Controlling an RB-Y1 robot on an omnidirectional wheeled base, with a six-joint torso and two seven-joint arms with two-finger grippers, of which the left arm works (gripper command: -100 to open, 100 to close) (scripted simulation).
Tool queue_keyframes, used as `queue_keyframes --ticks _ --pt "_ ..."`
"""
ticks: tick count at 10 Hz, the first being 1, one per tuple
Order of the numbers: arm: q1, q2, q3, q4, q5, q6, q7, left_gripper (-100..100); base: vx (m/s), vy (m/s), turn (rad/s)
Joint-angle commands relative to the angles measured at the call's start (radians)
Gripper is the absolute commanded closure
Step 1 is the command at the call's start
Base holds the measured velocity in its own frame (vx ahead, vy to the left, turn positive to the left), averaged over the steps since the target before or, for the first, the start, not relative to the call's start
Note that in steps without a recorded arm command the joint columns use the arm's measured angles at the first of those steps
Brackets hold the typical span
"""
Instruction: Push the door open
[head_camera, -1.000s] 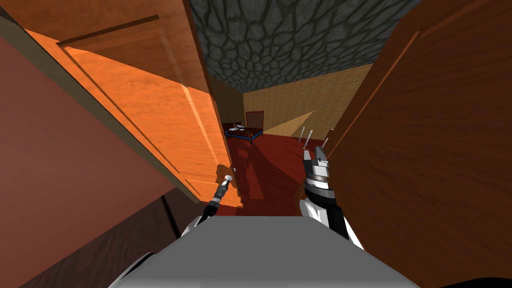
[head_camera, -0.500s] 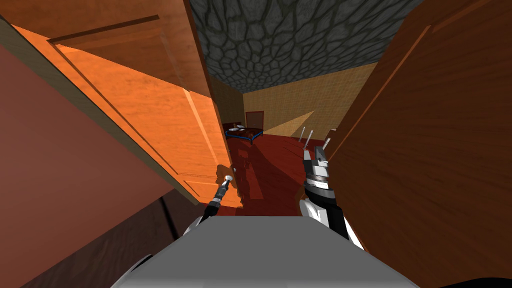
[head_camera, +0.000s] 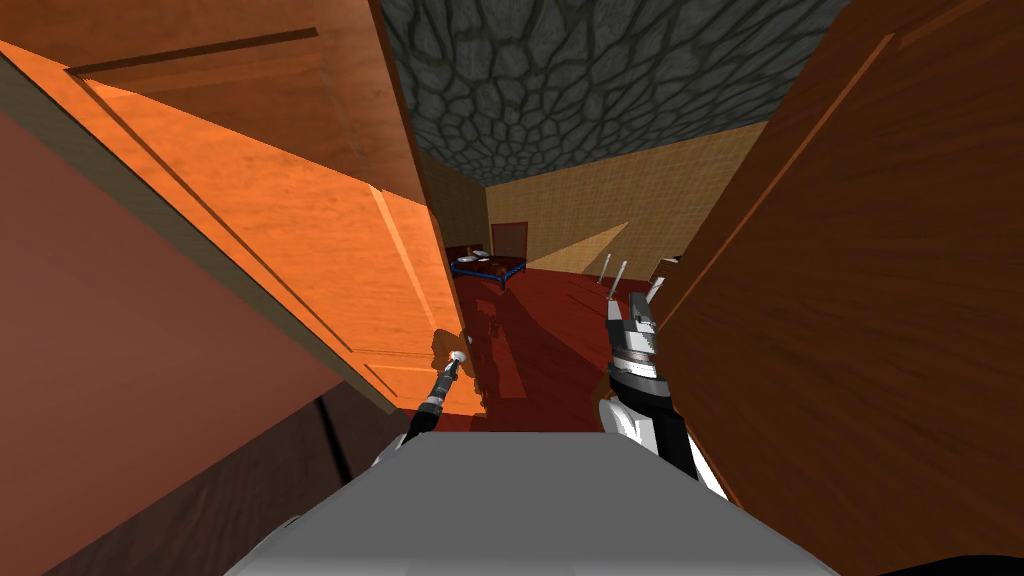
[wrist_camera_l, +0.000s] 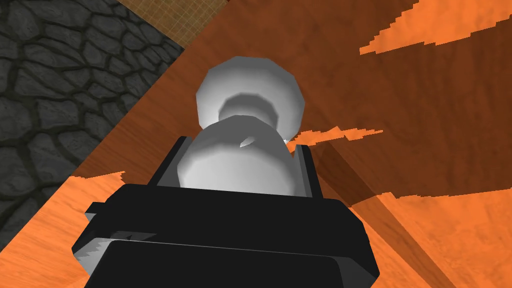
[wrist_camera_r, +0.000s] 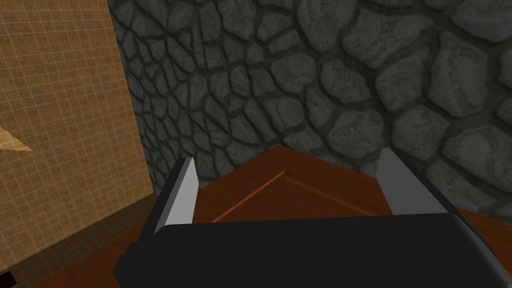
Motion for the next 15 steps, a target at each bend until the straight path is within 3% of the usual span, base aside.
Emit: queue_keyframes --ticks 1,15 --pt "-0.005 0.0 0.005 0.002 0.007 -0.002 0.039 100 0.048 -0.003 0.0" --pt "0.028 -0.049 0.026 -0.06 0.072 0.03 0.372 100 0.05 0.002 0.002"
